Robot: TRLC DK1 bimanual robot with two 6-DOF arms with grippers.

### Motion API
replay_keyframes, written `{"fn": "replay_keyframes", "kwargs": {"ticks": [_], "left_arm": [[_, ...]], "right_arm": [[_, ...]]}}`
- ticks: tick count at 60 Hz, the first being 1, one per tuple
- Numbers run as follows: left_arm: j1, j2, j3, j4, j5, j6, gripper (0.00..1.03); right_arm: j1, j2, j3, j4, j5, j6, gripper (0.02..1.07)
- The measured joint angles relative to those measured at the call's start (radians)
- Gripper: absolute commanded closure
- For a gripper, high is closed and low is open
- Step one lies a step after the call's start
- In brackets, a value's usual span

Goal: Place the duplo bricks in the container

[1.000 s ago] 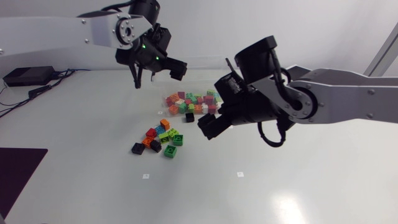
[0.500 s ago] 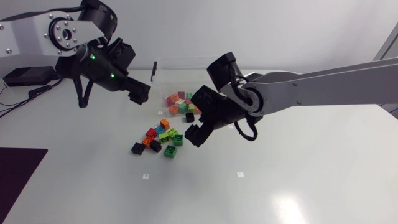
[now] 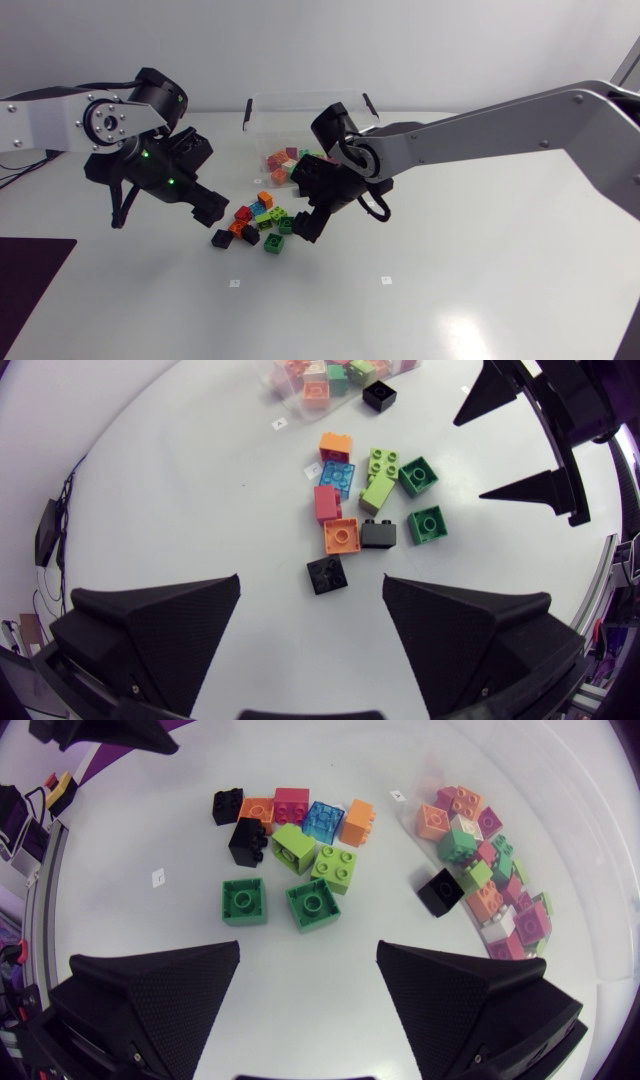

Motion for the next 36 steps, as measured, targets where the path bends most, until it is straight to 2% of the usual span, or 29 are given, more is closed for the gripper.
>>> {"fn": "replay_keyframes", "kwargs": {"ticks": [20, 36], "left_arm": [[0.000, 0.002, -0.050, 0.012, 0.000, 0.000, 0.04], [0.005, 0.013, -0.076, 0.025, 0.000, 0.000, 0.04]], "right_arm": [[0.000, 0.158, 0.224, -0.169, 0.000, -0.082, 0.09], [0.006, 0.245, 0.348, -0.258, 0.003, -0.123, 0.11]]}}
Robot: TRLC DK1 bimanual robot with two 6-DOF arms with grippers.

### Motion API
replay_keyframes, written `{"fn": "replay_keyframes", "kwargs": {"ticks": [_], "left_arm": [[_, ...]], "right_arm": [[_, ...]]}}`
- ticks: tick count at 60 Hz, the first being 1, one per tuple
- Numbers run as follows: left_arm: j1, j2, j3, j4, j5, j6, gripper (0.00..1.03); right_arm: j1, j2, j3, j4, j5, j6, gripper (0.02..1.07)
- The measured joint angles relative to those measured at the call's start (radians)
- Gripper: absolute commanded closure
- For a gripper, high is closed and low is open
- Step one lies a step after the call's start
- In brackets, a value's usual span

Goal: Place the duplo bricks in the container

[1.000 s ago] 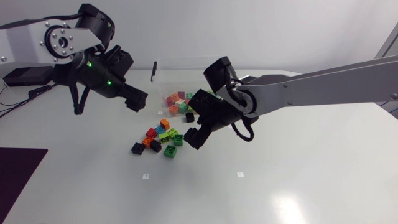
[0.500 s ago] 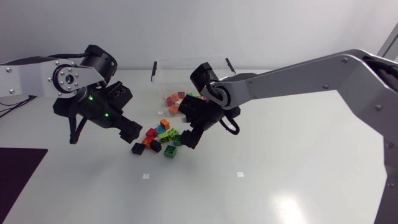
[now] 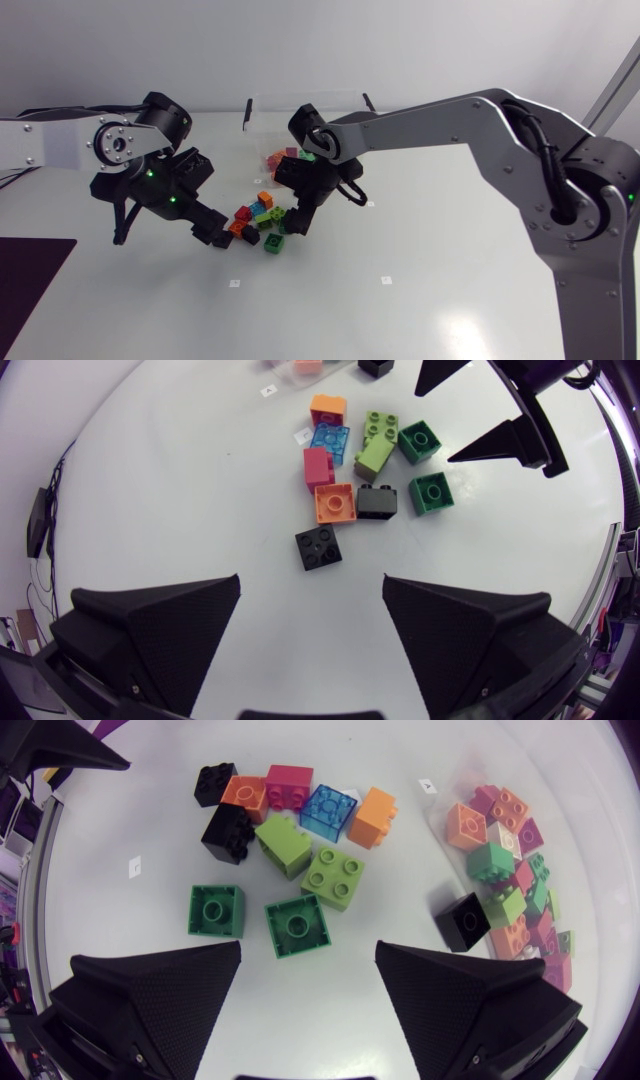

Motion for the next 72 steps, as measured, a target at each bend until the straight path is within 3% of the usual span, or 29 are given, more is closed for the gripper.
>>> {"fn": "replay_keyframes", "kwargs": {"ticks": [19, 35, 41, 47, 60, 72], "left_arm": [[0.006, 0.000, -0.015, 0.019, 0.000, 0.011, 0.05], [0.008, 0.000, -0.028, 0.019, 0.000, 0.014, 0.05], [0.008, 0.000, -0.028, 0.019, 0.000, 0.014, 0.05], [0.008, 0.000, -0.028, 0.019, 0.000, 0.014, 0.05], [0.008, 0.000, -0.036, 0.019, 0.000, 0.014, 0.05], [0.005, 0.031, -0.050, 0.039, 0.001, 0.014, 0.05]], "right_arm": [[0.026, 0.085, 0.120, -0.101, 0.036, -0.038, 0.18], [0.029, 0.125, 0.188, -0.154, 0.043, -0.056, 0.47], [0.036, 0.135, 0.202, -0.164, 0.044, -0.056, 0.54], [0.045, 0.147, 0.216, -0.187, 0.047, -0.056, 0.54], [0.051, 0.156, 0.219, -0.217, 0.051, -0.056, 0.78], [0.051, 0.137, 0.185, -0.196, 0.050, -0.056, 0.78]]}}
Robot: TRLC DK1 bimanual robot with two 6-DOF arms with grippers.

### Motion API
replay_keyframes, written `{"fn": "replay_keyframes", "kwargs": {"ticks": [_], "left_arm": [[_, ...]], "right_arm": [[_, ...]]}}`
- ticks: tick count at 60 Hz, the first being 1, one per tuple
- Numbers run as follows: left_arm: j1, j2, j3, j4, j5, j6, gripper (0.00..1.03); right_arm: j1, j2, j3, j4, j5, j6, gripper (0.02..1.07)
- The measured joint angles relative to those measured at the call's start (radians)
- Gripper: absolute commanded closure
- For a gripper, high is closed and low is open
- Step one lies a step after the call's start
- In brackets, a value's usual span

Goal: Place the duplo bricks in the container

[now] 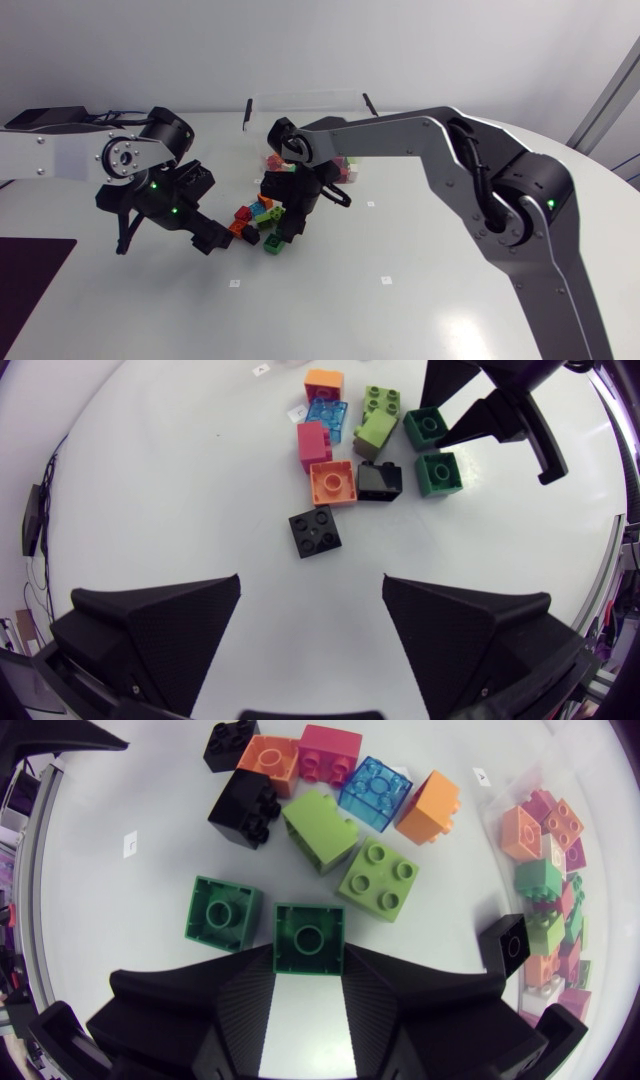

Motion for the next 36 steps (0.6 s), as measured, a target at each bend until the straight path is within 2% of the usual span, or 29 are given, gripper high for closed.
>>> {"fn": "replay_keyframes", "kwargs": {"ticks": [18, 36], "left_arm": [[-0.025, 0.112, -0.009, 0.082, -0.001, -0.022, 0.06], [-0.023, 0.202, 0.002, 0.109, -0.016, -0.061, 0.09]], "right_arm": [[0.000, -0.151, -0.154, 0.028, -0.001, 0.005, 0.78], [0.000, -0.369, -0.282, 0.047, -0.008, 0.029, 0.78]]}}
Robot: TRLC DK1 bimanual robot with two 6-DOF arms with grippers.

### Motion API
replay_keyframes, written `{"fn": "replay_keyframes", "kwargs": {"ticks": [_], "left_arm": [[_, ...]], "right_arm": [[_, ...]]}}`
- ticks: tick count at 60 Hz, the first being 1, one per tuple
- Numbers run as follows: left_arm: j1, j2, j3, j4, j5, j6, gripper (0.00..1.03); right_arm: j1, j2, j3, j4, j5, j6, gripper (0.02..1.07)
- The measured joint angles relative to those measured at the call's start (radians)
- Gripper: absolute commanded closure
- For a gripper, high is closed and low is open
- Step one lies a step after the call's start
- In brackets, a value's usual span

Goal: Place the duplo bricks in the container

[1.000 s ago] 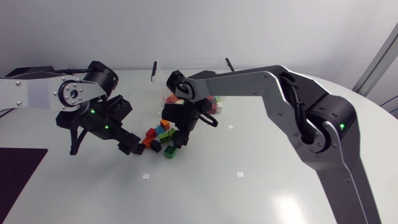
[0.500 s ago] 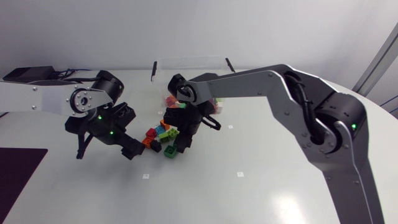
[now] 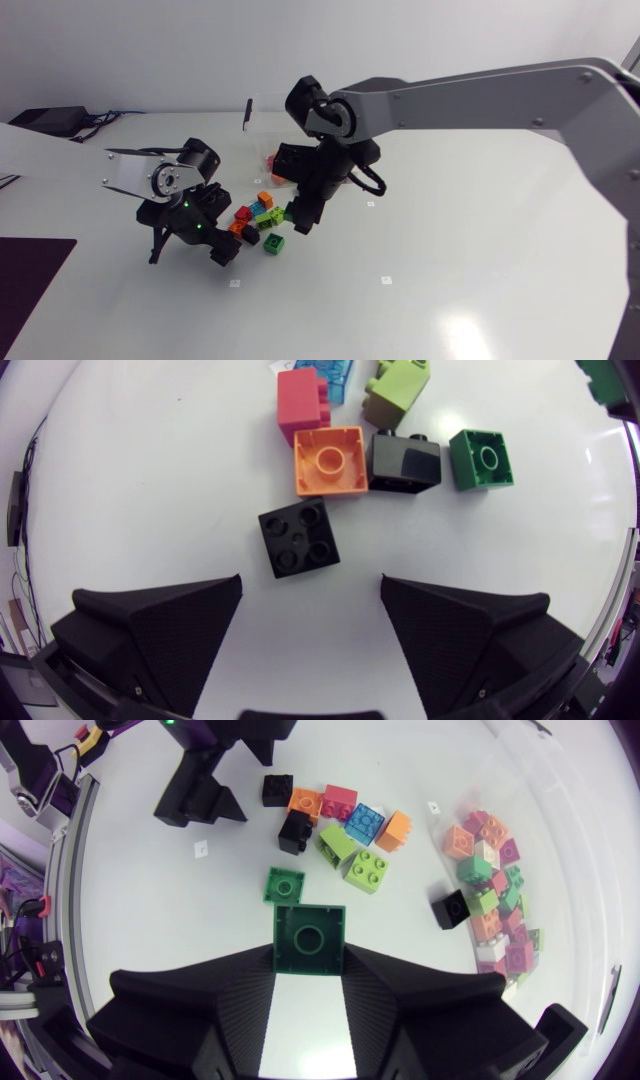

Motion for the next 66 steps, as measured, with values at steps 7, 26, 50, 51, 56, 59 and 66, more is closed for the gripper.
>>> {"fn": "replay_keyframes", "kwargs": {"ticks": [7, 26, 50, 51, 56, 59, 66], "left_arm": [[0.005, 0.007, 0.018, 0.007, 0.000, -0.023, 0.10], [0.005, 0.043, 0.053, 0.026, 0.000, -0.079, 0.24], [0.005, 0.048, 0.056, 0.048, 0.000, -0.102, 0.71], [0.005, 0.048, 0.056, 0.047, 0.000, -0.104, 0.71], [0.005, 0.048, 0.056, 0.047, 0.000, -0.105, 0.72], [0.005, 0.047, 0.056, 0.047, 0.000, -0.105, 0.73], [0.003, 0.040, 0.057, 0.038, 0.000, -0.105, 0.74]], "right_arm": [[-0.002, -0.072, -0.034, 0.002, -0.001, 0.013, 0.78], [-0.042, -0.219, -0.075, 0.015, -0.015, 0.055, 0.78], [-0.176, -0.306, -0.081, 0.133, -0.049, 0.151, 0.78], [-0.180, -0.306, -0.082, 0.142, -0.049, 0.156, 0.78], [-0.206, -0.306, -0.085, 0.178, -0.055, 0.190, 0.78], [-0.220, -0.306, -0.085, 0.200, -0.064, 0.211, 0.78], [-0.258, -0.306, -0.085, 0.272, -0.072, 0.270, 0.78]]}}
